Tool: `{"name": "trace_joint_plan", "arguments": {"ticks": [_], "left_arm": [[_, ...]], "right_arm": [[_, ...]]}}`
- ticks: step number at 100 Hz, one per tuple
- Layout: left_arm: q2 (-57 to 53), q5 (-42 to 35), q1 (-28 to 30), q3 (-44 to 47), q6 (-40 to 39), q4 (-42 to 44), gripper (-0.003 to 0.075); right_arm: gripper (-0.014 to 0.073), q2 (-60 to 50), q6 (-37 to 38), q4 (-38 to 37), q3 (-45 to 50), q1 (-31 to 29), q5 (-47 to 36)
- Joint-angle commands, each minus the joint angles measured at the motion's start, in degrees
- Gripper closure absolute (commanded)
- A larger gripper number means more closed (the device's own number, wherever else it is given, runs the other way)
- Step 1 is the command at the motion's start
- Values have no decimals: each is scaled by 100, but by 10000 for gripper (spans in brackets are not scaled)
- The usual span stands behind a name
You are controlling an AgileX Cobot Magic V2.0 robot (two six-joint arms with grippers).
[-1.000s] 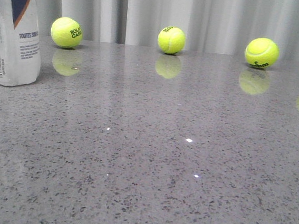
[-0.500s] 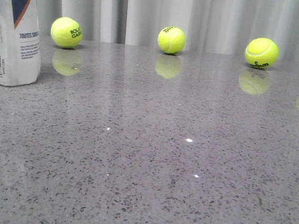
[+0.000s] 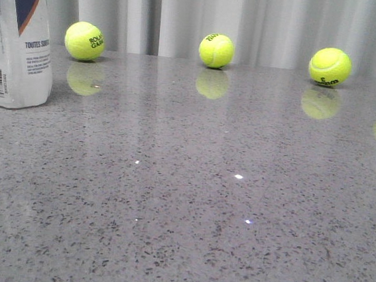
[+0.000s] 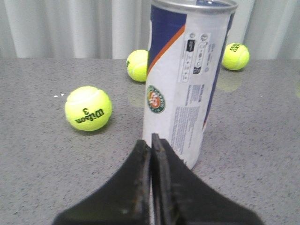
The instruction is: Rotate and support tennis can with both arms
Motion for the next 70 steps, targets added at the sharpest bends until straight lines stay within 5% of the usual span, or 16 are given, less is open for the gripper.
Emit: {"name": "trace_joint_plan", "arguments": {"ticks": [1,35,52,70], "left_arm": [[-247,-436,99,23,-69,150,741],[-1980,-436,589,1200,-95,930,741],[-2732,-436,601,1676,-1046,1832,741],[-3165,-436,601,2044,-1113,1900,741]], "right_arm": [[659,-1,-6,53,-157,-49,-451],[659,-1,-6,53,-157,-49,-451],[659,-1,-6,53,-157,-49,-451],[659,-1,-6,53,-157,-49,-451]]}}
